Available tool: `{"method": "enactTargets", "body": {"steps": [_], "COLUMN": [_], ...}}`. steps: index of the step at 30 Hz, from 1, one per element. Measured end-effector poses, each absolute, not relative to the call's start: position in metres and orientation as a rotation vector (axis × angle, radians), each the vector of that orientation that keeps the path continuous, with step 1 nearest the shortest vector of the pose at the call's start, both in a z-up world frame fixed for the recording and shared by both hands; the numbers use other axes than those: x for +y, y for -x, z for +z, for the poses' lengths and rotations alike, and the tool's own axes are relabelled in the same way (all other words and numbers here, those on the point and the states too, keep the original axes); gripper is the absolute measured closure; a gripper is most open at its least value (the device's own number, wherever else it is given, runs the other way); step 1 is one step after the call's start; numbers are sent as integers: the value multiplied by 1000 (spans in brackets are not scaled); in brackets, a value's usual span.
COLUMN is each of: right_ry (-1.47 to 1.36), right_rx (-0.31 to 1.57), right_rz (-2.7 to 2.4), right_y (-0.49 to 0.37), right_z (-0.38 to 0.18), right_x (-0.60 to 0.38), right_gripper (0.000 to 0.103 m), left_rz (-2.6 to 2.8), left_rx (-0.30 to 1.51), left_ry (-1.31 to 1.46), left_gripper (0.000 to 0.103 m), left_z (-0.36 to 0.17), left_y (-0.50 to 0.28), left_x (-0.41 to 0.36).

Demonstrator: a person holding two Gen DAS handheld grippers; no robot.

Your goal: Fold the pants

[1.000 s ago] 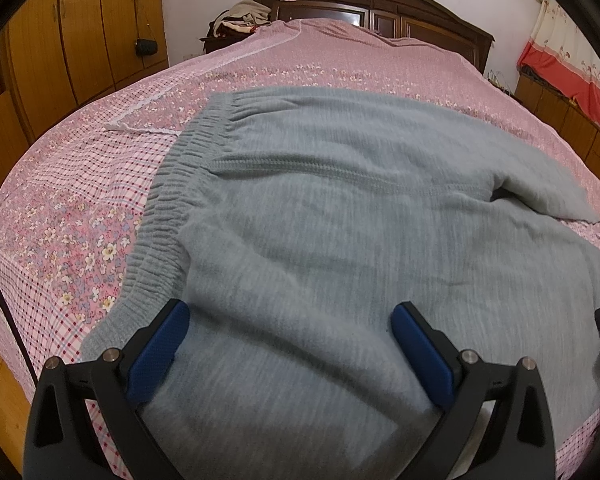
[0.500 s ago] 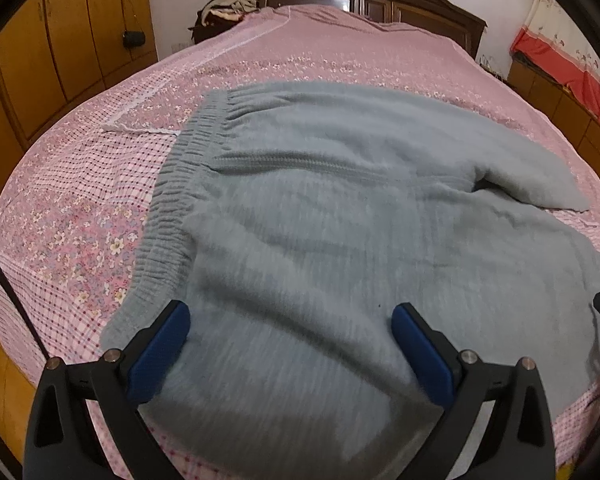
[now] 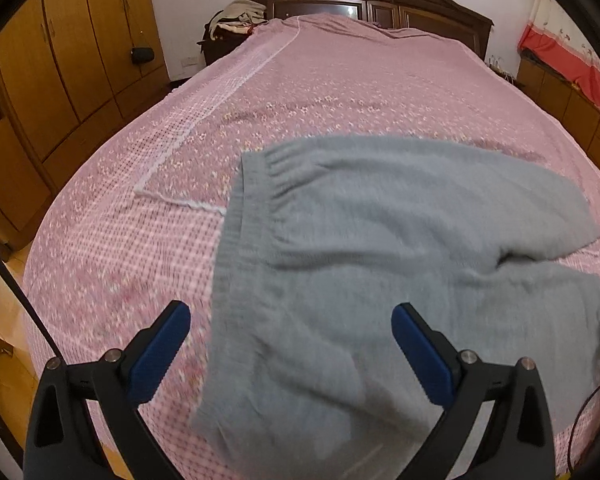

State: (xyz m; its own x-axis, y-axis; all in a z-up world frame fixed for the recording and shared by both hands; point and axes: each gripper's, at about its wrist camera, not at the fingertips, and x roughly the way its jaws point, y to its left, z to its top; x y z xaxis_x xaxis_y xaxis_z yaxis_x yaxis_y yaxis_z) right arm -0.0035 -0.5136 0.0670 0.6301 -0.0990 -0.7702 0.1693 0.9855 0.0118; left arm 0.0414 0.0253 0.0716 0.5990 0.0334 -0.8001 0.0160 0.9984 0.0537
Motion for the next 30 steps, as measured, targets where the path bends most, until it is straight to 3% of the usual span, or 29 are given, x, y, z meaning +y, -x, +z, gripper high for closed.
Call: {"method": "enactTargets", "body": {"steps": [30], "right_ry": [-117], "right_rx": [936], "right_rz": [-186], "right_y": [-132], "right_z": [69], "right_x": [-594], "right_gripper": [0], "left_rz": [74], "left_rx": [1029], "left_ry": [-25], "left_gripper": [1], "left_z": [54], "left_y": [-185], "left_x": [50]}}
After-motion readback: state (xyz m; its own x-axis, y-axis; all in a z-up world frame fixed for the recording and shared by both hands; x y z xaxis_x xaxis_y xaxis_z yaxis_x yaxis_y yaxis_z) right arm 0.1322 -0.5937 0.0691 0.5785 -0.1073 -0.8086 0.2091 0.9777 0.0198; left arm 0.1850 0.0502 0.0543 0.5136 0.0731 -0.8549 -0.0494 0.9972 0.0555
